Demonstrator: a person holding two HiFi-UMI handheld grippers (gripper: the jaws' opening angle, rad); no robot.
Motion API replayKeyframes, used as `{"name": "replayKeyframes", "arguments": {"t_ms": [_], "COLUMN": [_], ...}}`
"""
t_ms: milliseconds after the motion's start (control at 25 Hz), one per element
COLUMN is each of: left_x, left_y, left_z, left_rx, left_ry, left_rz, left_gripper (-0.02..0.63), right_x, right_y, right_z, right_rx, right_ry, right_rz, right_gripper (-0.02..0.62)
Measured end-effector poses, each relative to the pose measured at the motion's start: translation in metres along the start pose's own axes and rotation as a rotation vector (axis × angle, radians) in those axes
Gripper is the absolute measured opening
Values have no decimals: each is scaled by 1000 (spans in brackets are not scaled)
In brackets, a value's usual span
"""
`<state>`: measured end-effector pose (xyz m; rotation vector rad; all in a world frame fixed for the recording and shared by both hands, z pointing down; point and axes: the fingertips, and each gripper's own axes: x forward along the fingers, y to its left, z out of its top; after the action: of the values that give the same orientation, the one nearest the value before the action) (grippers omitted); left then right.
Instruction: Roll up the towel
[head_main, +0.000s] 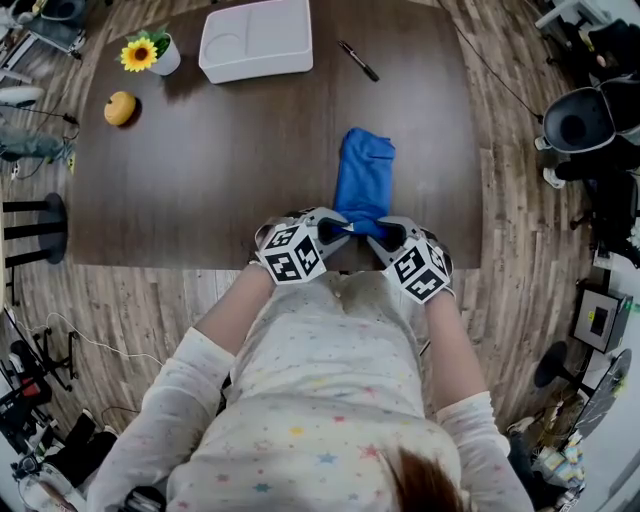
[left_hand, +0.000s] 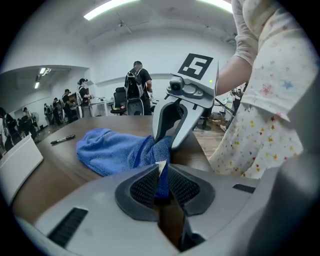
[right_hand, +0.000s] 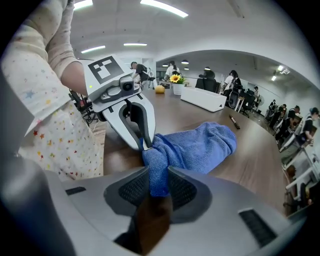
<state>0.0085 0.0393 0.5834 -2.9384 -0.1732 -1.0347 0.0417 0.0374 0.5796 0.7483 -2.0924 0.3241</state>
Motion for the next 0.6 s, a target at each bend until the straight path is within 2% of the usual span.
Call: {"name": "replayKeyframes", "arguments": {"t_ms": [200,360,600], "left_x": [-7,-12,-13], "left_y": [-31,-59,-55], "left_z": [-1,-3,2], "left_rx": [-48,-152,-197], "left_ry": [11,27,61], "left_rz": [-94,-201,-215], "left_gripper": [51,51,51], "right_x": [-9,-18,-27], "right_y": [28,53,54], "right_z": [-7,-14,-4], "right_rx": [11,53,-28], "right_ry": [22,23,2], "right_rz": [92,196,160], "right_gripper": [104,104,152]}}
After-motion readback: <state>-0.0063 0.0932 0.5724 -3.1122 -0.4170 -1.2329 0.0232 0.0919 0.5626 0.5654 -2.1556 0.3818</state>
